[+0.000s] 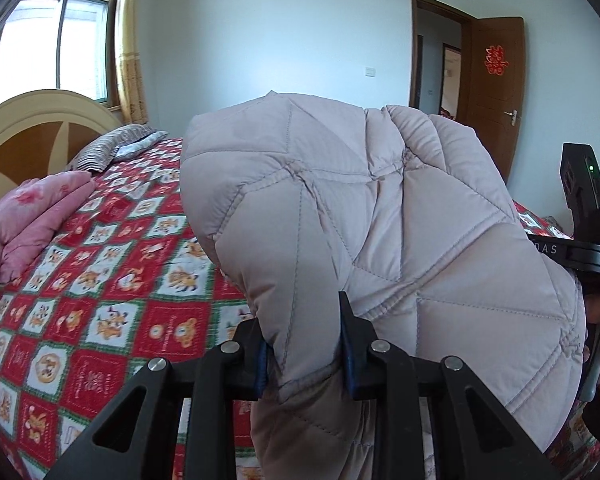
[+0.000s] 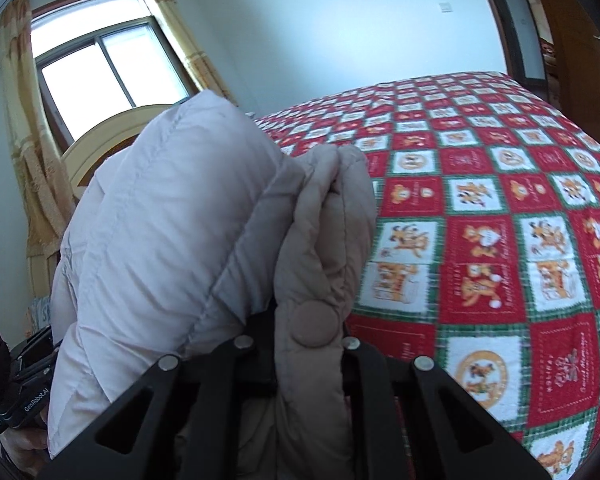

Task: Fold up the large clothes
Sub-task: 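Lift the jacket bundle with both grippers and carry it along the bed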

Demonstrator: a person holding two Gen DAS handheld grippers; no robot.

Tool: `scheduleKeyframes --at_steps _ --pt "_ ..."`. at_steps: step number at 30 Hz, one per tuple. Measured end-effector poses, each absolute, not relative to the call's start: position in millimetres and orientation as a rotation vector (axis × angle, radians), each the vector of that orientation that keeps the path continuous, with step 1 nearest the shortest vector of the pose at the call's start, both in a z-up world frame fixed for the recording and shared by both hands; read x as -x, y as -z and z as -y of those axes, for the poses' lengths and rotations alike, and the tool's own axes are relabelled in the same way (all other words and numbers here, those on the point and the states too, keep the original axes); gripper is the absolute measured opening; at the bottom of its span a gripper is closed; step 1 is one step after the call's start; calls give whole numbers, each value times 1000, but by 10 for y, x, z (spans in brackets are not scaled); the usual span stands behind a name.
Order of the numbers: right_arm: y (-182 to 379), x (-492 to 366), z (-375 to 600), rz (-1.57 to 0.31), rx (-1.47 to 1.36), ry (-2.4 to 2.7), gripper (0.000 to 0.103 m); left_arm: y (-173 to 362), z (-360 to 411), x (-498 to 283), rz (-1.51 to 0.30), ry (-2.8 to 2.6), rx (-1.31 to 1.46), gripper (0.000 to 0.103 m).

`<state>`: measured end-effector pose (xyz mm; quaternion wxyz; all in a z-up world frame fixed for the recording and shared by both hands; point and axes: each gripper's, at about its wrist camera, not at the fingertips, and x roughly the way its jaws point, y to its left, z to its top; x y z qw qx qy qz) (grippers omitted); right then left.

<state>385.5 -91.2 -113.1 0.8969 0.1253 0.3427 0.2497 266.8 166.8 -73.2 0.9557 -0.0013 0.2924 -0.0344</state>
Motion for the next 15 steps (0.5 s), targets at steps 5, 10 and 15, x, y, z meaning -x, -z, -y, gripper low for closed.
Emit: scheduleKeyframes --at_steps 5,10,15 --pt "1101 -3901 614 -714 -226 -563 14 743 -1930 -2593 -592 25 17 29" --pt "1096 -3935 365 -724 -193 -594 14 812 -2134 -2536 -600 -7 35 29" --pt "1129 -3995 137 -738 -168 -614 14 894 -2339 -2539 -611 -39 53 29"
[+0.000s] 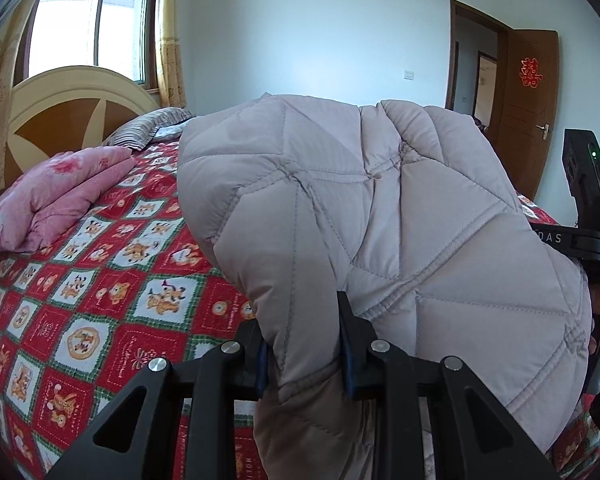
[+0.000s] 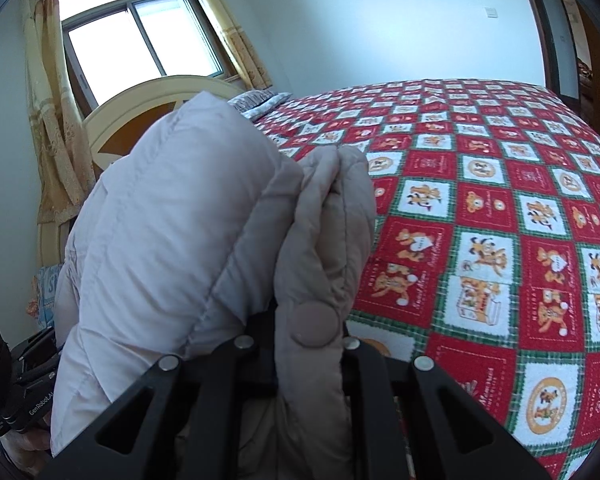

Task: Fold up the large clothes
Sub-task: 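Lift the jacket bundle with both grippers and carry it along the bed, then lower the jacket bundle onto the quilt and open both grippers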

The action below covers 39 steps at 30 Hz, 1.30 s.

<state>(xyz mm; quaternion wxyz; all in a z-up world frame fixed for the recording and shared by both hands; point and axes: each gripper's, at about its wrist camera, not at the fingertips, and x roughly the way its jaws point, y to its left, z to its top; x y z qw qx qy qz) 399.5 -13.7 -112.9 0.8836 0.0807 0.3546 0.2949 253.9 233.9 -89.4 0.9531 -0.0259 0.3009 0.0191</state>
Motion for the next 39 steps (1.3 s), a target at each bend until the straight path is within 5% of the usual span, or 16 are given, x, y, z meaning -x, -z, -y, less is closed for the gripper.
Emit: scheduleKeyframes --at_steps 14,20,22,30,34,39 --pt "1381 -4196 -307 -814 -108 -630 14 1208 -2790 -2596 -652 -94 87 30" --pt "1595 -4285 -347 -874 -116 -623 16 1353 -2917 -2594 -674 -140 111 64" --pt "1642 -4304 -332 -886 -125 -609 24 1360 -2942 -2565 -667 -162 107 74" --pt "1561 -4285 -259 -885 -107 -557 42 1149 -2897 -2331 -626 -219 63 77" --pt "1263 -4100 -64 -795 -144 -525 76 903 -2846 -2050 -550 -228 71 84" --pt "884 -3770 12 -693 -121 -537 78 680 -2736 -1805 -503 -235 43 84"
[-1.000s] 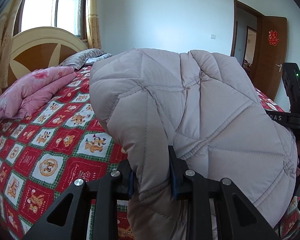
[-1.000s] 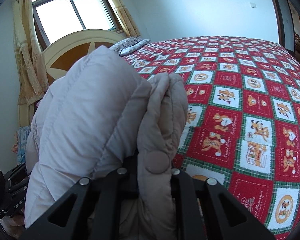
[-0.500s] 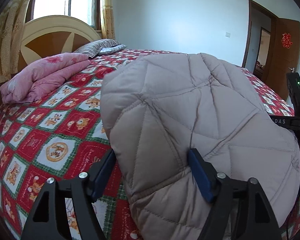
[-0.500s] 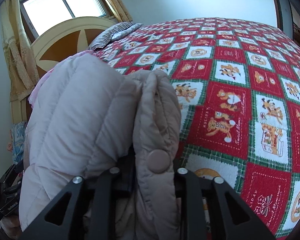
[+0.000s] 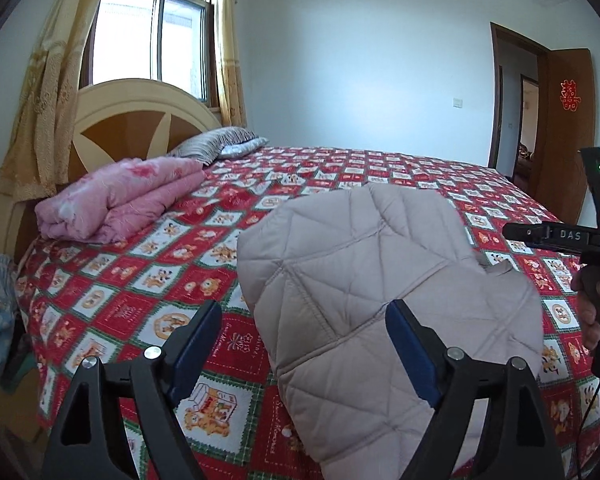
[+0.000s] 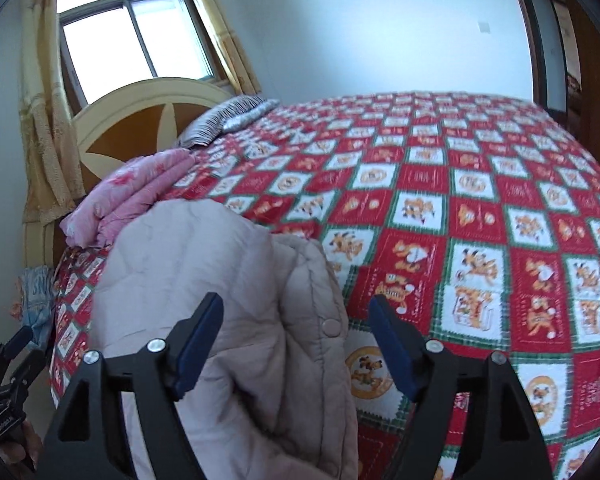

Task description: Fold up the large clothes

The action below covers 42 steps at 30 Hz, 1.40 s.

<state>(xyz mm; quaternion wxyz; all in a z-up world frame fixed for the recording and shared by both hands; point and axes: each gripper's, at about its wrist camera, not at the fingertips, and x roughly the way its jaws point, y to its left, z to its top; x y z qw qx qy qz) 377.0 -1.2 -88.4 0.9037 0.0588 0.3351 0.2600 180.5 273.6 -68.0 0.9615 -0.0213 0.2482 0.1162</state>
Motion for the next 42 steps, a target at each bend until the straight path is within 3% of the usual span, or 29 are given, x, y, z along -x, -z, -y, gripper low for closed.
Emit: scheduleKeyframes --at_steps 4,15,42 --pt "695 -3495 5 -630 -104 -562 84 530 -2684 -1700 -469 -224 43 85" --pt "538 -3104 48 -572 -100 -560 87 298 -2630 -1526 -397 -220 49 85" --pt "505 -2907 103 -557 -98 -567 87 225 -2590 -1456 -374 -214 48 85"
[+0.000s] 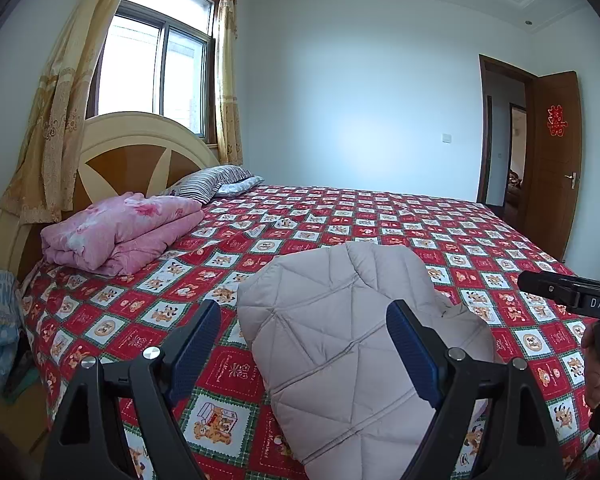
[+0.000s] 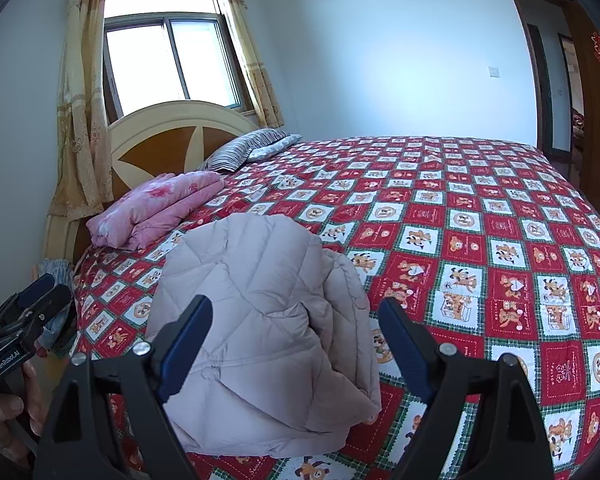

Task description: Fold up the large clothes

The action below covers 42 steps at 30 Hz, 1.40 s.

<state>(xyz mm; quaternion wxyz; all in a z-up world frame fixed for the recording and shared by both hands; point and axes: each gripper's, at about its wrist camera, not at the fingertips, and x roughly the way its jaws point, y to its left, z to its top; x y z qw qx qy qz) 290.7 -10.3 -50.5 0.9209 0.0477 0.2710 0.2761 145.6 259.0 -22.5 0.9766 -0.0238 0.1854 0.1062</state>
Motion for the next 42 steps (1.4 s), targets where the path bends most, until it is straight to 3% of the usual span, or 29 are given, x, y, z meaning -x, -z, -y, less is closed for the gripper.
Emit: scheduleKeyframes --at_steps 38,42 --pt "475 -2896 100 -550 -75 -577 87 258 -2706 -1498 -395 -229 122 86" --pt "483 -2896 91 -551 -75 -576 87 248 -2696 -1481 -379 -243 105 101"
